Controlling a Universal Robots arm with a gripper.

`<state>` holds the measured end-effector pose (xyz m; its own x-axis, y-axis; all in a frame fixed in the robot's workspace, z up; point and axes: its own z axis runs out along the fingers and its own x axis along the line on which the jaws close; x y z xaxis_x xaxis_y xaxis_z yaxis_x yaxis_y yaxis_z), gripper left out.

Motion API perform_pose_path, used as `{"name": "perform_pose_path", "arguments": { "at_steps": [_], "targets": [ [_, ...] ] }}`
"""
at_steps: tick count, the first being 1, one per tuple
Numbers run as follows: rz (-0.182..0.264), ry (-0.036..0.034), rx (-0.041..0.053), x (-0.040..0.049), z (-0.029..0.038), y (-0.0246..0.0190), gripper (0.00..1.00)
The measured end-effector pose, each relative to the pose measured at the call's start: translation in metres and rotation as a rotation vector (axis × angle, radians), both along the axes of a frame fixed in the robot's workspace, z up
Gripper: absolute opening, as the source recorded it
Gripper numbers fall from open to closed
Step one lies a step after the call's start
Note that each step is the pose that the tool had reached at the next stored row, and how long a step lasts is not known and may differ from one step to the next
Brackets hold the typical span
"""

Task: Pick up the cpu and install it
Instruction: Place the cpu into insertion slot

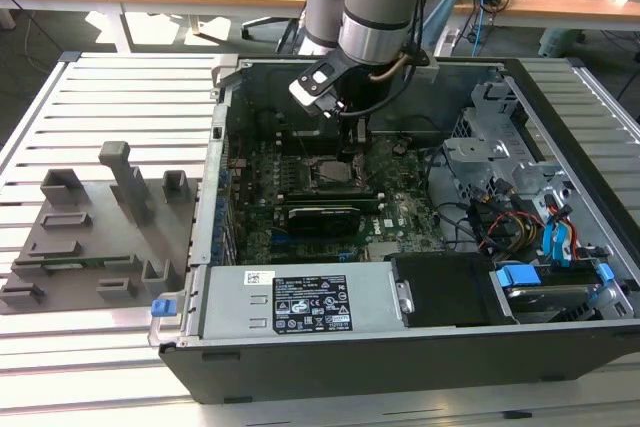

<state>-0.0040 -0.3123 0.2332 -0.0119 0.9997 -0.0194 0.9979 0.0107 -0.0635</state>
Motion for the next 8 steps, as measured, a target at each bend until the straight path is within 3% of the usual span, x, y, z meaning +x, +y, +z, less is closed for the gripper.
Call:
{"name": "perform_pose_path", "arguments": {
  "at_steps": [8],
  "targets": [
    [0.000,0.0000,0.0000,0.0001,0.0173,0.0000,0.11]
  ]
}}
